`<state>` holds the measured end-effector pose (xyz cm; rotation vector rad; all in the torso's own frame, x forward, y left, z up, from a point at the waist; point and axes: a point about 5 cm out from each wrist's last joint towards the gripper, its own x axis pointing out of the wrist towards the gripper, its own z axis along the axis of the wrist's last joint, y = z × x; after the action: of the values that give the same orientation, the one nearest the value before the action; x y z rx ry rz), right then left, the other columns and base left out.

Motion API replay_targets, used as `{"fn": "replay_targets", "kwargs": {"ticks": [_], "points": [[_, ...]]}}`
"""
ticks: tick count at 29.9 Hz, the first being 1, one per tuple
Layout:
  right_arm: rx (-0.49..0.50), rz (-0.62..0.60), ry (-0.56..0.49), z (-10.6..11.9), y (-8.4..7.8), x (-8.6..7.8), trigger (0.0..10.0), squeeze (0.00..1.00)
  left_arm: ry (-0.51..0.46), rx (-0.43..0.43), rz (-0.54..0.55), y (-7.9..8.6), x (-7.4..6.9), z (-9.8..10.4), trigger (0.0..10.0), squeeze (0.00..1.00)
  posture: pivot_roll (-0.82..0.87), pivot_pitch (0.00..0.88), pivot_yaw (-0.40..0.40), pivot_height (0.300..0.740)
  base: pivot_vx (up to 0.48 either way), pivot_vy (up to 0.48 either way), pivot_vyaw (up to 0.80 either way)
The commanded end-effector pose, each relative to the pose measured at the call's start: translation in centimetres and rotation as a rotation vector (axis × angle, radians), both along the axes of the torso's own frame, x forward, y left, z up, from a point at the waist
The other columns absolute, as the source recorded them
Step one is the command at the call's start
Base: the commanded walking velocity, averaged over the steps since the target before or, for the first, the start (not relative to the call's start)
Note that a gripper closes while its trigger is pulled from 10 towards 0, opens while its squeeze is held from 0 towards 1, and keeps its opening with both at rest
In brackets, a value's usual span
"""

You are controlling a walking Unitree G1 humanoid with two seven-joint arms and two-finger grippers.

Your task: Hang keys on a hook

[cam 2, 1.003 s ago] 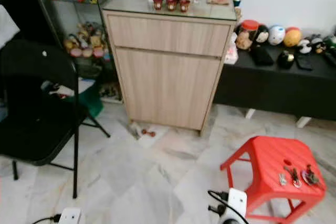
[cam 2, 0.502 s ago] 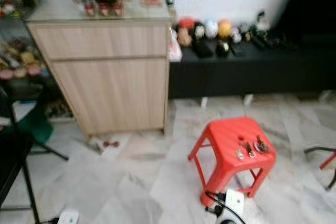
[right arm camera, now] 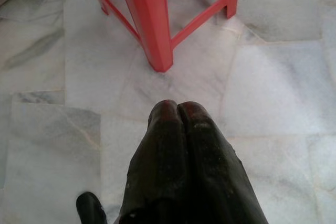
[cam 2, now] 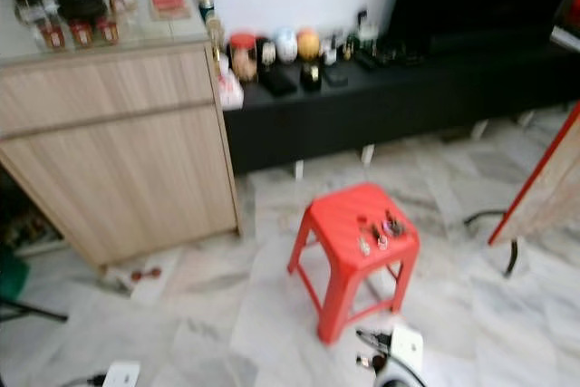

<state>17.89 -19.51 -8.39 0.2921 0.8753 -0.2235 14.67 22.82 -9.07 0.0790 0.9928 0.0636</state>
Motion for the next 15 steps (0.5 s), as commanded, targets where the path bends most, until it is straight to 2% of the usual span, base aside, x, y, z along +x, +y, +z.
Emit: {"fn": "replay_targets", "kwargs": {"ticks": [1,15], "points": [[-0.003,-0.011,-0.011,0.14,-0.14,0.23,10.0,0.00,0.027,0.008,-0.008,-0.03,-0.46,-0.22,10.0,0.00,0.00,0.000,-0.004,0.740,0.000,0.000,0.00],[0.000,-0.015,-0.013,0.15,-0.16,0.24,10.0,0.00,0.023,-0.011,0.029,0.06,-0.53,-0.23,10.0,0.00,0.01,0.000,-0.004,0.740,0.000,0.000,0.00]]}}
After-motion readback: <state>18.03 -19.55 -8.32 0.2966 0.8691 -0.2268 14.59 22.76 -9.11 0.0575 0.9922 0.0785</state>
